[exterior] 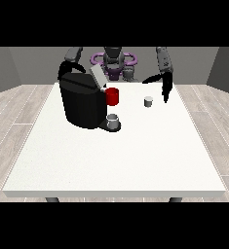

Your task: Insert the coffee pod into the coffee machine and close the lid

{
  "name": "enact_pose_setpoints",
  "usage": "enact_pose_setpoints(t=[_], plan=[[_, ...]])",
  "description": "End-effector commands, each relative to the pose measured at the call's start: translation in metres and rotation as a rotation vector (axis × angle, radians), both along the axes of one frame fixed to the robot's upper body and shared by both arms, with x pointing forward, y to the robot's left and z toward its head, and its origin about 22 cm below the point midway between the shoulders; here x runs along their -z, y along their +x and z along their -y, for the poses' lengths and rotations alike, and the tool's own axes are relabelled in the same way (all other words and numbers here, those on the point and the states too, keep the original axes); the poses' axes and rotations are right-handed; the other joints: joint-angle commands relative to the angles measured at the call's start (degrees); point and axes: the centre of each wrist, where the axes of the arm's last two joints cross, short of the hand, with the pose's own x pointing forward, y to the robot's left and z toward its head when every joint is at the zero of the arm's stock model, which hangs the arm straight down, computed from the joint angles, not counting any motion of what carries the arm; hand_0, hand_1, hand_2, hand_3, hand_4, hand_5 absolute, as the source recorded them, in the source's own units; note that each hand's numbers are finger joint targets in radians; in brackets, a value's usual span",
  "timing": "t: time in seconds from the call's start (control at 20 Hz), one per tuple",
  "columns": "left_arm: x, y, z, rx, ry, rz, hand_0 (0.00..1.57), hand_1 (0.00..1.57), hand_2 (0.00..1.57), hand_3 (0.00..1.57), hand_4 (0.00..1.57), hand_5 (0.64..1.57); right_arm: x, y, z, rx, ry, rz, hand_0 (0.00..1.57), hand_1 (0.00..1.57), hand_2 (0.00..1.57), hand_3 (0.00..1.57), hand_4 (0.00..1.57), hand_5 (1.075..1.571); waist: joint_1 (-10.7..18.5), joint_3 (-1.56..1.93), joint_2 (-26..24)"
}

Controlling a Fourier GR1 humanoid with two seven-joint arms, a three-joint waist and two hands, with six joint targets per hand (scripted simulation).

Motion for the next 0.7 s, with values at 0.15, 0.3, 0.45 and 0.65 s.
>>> enact_pose_setpoints(t=[0.15,0.3,0.45,0.65], plan=[[-0.001,0.023,0.022,0.044,0.11,-0.031,0.0,0.0,0.2,0.0,0.0,1.571,-0.007,0.026,0.001,0.034,-0.041,-0.022,0.0,0.0,0.0,0.0,0.42,1.571,0.93,0.01,1.37],[0.021,0.014,0.01,0.039,0.156,-0.056,0.1,0.1,0.5,0.0,0.0,1.571,0.015,0.008,-0.013,0.021,-0.051,-0.05,0.0,0.0,0.0,0.0,0.42,1.571,-0.04,0.0,0.46],[0.025,0.015,0.016,0.048,0.189,-0.09,0.65,0.65,0.72,0.35,0.0,1.571,0.017,0.018,0.002,0.042,-0.03,-0.064,0.0,0.0,0.0,0.0,0.36,1.571,1.14,0.01,0.32],[0.026,0.018,0.014,0.046,0.274,-0.11,0.62,0.62,0.74,0.48,0.0,1.571,0.024,0.015,-0.006,0.028,-0.03,-0.066,0.0,0.0,0.0,0.0,0.39,1.571,0.33,0.01,0.13]])
